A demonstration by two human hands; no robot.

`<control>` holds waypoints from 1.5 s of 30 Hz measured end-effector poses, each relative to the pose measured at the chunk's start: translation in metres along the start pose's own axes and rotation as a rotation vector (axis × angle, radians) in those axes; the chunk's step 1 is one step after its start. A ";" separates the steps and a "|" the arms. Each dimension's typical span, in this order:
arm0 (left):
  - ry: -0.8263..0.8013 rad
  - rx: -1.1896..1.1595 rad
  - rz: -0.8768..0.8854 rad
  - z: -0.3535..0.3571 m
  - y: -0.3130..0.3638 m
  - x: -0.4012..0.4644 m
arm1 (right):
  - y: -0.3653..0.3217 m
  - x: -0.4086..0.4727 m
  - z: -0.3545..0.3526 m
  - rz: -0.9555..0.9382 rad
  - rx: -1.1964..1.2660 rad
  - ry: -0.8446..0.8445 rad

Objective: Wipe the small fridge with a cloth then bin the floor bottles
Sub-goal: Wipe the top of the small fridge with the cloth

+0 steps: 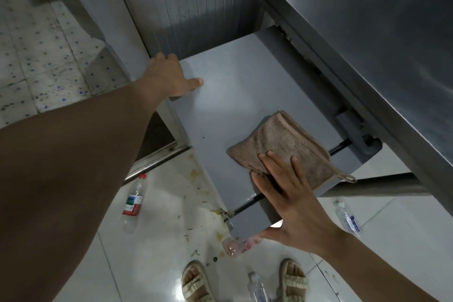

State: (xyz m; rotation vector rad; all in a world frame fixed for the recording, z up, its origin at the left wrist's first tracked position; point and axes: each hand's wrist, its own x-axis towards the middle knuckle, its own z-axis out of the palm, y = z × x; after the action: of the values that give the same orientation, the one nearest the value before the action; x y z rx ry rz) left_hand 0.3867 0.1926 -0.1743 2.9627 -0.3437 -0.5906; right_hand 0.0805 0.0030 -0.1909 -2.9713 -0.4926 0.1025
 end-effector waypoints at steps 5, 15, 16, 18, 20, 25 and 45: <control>0.009 -0.018 -0.019 0.003 -0.006 0.001 | -0.003 -0.001 -0.003 -0.016 -0.012 0.002; 0.040 -0.022 -0.008 0.006 -0.020 -0.012 | -0.034 -0.001 0.005 -0.037 -0.012 0.030; 0.038 -0.016 -0.005 0.006 -0.019 -0.013 | -0.037 -0.001 0.007 -0.030 -0.010 0.027; 0.039 -0.021 0.000 0.006 -0.017 -0.017 | -0.040 -0.001 0.006 -0.025 -0.002 0.006; 0.046 -0.044 -0.005 0.006 -0.014 -0.026 | -0.038 -0.002 0.001 -0.020 0.057 -0.005; 0.121 -0.018 0.059 0.021 0.010 -0.074 | -0.015 -0.006 -0.025 0.059 0.266 0.192; 0.043 -0.034 0.179 0.055 0.076 -0.110 | 0.028 -0.005 -0.016 0.236 0.248 0.235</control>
State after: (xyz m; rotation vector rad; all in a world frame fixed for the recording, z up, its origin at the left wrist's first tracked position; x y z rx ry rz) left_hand 0.2512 0.1419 -0.1737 2.8662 -0.5811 -0.5053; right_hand 0.0857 -0.0270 -0.1788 -2.7354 -0.0913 -0.1512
